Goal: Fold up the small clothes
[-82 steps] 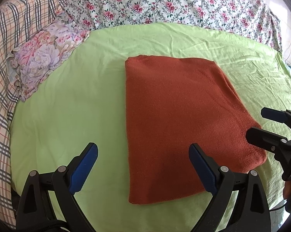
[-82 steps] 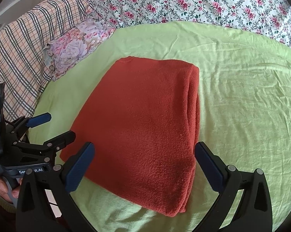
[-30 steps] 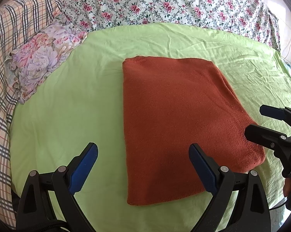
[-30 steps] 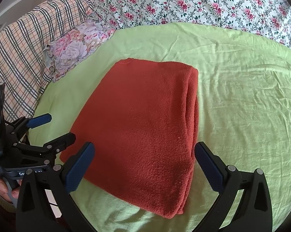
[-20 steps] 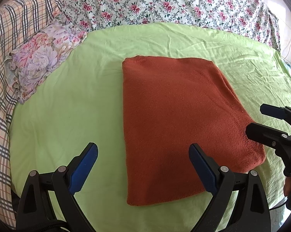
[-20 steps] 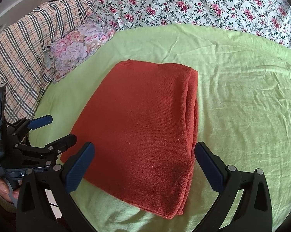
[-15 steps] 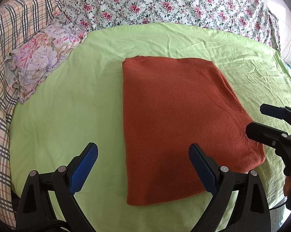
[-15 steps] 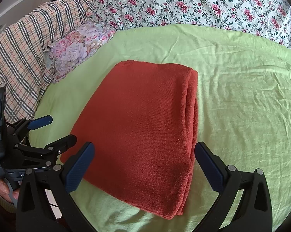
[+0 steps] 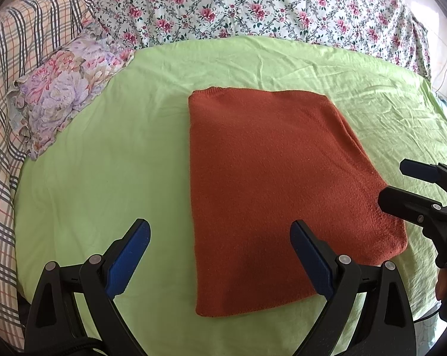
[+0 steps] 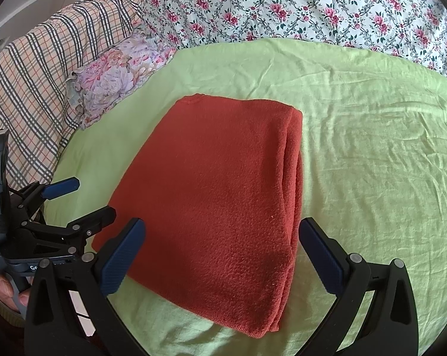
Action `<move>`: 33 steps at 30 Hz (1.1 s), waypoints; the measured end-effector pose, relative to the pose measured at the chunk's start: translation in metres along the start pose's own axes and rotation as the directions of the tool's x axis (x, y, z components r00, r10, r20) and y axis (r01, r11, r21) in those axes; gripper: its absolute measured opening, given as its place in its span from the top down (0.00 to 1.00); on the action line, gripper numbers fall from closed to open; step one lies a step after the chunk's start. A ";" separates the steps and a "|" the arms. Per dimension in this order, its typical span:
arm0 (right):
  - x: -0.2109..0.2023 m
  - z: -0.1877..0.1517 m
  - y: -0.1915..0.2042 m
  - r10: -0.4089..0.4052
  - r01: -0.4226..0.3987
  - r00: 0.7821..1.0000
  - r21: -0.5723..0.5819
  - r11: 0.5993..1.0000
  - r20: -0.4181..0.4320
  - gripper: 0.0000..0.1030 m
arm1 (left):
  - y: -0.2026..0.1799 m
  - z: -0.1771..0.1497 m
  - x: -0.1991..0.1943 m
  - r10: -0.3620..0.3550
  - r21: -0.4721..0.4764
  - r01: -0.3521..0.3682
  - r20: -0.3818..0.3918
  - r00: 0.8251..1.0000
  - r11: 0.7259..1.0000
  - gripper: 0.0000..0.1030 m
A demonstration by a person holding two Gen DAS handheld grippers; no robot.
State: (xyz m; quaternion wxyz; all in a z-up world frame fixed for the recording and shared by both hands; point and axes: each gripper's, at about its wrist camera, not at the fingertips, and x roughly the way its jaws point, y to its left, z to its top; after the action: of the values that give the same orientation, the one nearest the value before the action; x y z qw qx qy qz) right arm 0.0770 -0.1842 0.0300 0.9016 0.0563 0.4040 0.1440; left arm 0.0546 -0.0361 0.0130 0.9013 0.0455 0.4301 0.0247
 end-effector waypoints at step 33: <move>0.027 0.010 -0.012 -0.026 0.026 0.999 0.009 1.000 -0.021 0.00 | 0.013 0.021 0.020 0.023 -0.037 -0.022 0.009 1.000 0.999 0.08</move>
State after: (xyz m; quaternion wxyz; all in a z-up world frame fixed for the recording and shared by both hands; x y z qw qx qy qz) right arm 0.1038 -0.1877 0.0148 0.8988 0.0536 0.4149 0.1309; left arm 0.0841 -0.0230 0.0119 0.9037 0.0338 0.4248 0.0425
